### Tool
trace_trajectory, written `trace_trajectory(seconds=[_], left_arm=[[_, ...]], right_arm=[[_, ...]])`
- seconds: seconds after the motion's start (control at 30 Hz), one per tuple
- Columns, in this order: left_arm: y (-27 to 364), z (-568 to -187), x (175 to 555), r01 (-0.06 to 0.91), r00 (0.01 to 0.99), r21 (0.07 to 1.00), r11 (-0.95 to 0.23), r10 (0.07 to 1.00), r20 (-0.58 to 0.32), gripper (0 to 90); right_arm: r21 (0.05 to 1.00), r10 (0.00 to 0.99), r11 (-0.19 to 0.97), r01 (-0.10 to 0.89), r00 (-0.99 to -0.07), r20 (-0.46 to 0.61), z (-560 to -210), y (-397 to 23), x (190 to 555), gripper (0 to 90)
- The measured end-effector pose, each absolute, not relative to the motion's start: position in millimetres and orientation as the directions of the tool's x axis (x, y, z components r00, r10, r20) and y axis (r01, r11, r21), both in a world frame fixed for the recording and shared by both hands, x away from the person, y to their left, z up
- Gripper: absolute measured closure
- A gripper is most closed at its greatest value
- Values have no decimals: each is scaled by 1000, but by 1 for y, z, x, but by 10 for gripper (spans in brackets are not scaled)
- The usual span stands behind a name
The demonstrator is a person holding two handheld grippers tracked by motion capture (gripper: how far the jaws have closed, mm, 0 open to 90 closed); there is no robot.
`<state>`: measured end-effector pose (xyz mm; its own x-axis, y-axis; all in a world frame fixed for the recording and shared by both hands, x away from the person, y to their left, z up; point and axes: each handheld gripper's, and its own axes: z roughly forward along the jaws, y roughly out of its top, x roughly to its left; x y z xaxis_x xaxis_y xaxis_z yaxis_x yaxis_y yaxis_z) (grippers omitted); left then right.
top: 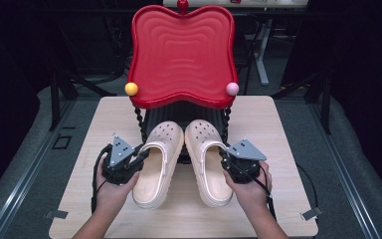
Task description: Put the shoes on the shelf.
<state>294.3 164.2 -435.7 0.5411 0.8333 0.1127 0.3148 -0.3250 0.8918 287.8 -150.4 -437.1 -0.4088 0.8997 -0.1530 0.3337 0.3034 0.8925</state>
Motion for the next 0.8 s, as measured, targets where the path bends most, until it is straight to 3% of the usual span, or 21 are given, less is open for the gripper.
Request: trace_trajectory(seconds=[0.57,0.8], left_arm=[[140,-435,329,297,488,905,-304,863,129,758],[130,-439,342,296,449,917,-269,886,115,754]], right_arm=[[909,916,279,309,-369,-156,-436,-133,319,759],[905,910,322,278,-354,-215,-437,-125,338,757]])
